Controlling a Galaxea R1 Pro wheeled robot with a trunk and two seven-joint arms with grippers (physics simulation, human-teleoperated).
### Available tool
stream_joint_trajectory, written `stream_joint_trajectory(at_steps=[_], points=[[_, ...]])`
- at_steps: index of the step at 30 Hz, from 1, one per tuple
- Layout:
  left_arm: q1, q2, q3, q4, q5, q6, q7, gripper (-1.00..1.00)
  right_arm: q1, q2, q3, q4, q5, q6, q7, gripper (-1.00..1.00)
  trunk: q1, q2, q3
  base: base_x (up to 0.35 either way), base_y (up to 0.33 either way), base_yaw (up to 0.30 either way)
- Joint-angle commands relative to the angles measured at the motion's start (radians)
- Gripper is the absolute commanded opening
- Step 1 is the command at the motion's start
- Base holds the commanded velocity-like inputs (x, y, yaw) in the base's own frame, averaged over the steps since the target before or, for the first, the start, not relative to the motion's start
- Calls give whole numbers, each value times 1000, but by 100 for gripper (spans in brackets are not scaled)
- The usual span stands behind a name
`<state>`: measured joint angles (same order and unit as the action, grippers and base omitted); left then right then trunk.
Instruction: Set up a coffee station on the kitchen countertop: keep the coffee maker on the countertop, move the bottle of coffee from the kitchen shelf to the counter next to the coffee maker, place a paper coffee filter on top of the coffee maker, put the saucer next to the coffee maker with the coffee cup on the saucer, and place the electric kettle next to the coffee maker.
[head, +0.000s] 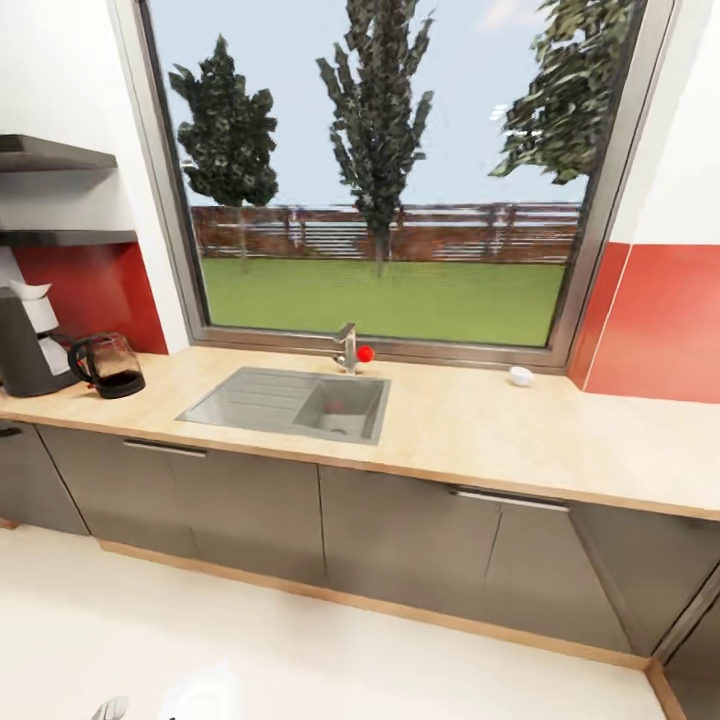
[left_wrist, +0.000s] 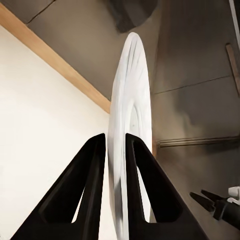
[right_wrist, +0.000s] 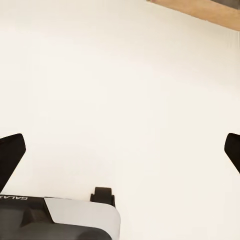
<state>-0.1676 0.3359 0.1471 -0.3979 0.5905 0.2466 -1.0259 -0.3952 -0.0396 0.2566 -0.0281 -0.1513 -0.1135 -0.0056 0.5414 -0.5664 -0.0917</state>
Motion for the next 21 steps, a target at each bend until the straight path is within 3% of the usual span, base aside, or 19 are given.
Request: stream_joint_trajectory(at_steps=[1, 21], points=[[-1, 0, 2, 1, 3, 8, -2, -100, -1, 0, 9, 0, -10, -3, -1, 100, 0, -1, -2, 152, 73, 280], [-1, 0, 2, 2, 5, 8, -5, -100, 0, 0, 9, 1, -8, -3, -1, 100, 0, -1, -13, 276, 173, 280]])
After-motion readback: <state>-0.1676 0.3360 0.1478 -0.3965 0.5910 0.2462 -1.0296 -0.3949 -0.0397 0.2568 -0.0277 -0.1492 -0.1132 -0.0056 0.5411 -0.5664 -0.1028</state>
